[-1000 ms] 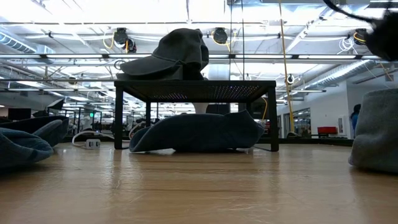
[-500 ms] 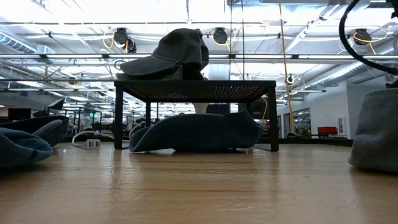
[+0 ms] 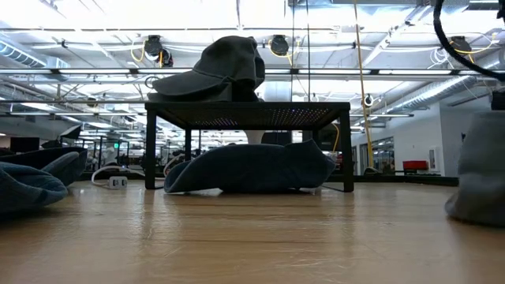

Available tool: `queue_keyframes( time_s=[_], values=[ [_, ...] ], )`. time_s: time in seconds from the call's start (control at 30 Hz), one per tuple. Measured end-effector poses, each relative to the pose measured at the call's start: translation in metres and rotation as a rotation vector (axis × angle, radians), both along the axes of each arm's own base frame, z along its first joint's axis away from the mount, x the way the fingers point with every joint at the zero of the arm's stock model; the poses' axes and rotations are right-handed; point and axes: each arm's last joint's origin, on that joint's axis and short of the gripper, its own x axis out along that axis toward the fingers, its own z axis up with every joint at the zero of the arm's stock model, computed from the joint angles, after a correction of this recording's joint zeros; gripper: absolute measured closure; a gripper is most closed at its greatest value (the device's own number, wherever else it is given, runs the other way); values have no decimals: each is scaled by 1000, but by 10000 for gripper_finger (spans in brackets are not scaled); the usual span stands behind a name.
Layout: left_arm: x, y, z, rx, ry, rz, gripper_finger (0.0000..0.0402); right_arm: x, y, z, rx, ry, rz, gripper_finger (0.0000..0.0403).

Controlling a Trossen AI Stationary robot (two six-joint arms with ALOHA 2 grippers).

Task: Pick & Place hat
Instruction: Stack the gray cap on the gray caps on the shelf

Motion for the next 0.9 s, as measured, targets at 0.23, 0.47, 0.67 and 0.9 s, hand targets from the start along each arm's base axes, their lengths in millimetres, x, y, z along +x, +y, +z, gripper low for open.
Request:
queue_keyframes(
  time_s=[0.23, 0.47, 0.67, 0.9],
  values=[
    [2, 1, 3, -49, -27, 4, 200, 5, 2, 60, 22, -315, 92, 397],
    [7, 3, 15, -72, -159, 17, 222, 1, -14, 128, -226, -630, 144, 397],
    [11, 8, 24, -110, -242, 47, 236, 3, -31, 185, -550, -959, 136, 397],
    [13, 19, 26, -263, -220, 148, 249, 7, -50, 250, -988, -1363, 12, 397]
  ],
)
